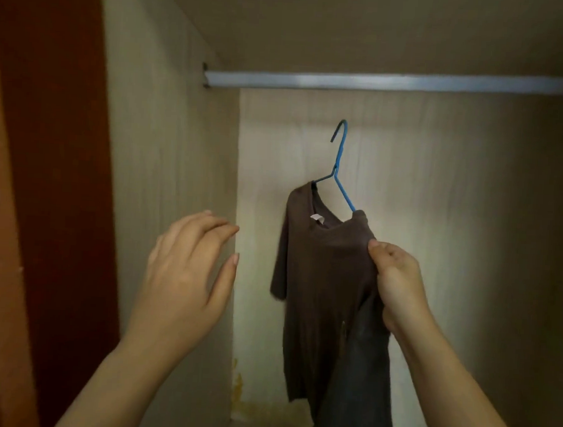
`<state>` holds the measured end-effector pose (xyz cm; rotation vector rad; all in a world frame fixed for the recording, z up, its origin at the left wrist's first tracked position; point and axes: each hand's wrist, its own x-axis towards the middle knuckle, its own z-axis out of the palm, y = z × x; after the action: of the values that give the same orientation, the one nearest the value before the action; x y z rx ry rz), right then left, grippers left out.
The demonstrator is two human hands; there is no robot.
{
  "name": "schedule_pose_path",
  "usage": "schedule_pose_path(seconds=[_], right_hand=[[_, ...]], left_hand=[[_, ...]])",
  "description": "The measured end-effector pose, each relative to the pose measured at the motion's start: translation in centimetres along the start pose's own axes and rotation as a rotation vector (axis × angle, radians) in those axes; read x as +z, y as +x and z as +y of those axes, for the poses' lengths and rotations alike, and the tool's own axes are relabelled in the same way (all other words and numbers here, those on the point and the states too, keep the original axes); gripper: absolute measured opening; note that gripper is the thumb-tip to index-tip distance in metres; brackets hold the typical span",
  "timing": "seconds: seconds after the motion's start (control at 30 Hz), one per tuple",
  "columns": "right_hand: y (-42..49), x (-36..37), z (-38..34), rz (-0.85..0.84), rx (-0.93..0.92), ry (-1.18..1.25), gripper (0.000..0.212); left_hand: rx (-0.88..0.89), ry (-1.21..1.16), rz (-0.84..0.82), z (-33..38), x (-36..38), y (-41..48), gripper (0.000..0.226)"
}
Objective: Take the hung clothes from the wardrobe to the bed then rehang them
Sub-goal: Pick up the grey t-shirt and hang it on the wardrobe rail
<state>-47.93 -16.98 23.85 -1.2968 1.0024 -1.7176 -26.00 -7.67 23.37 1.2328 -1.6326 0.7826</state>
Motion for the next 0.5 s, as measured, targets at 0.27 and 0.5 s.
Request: schedule_pose_path(seconds=[0.27,0.5], right_hand=[[-1.8,7.4,-3.2,-0.015,-0.134,0.095,0.032],[-0.3,13.3,-5.5,-0.005,-0.229,0.051,0.036]], left_hand=[[0.076,0.148,0.142,-2.5,-5.8,1.1,0.034],[-0.006,0.285,0.21,-5.5,-8.7,1.3,0.043]])
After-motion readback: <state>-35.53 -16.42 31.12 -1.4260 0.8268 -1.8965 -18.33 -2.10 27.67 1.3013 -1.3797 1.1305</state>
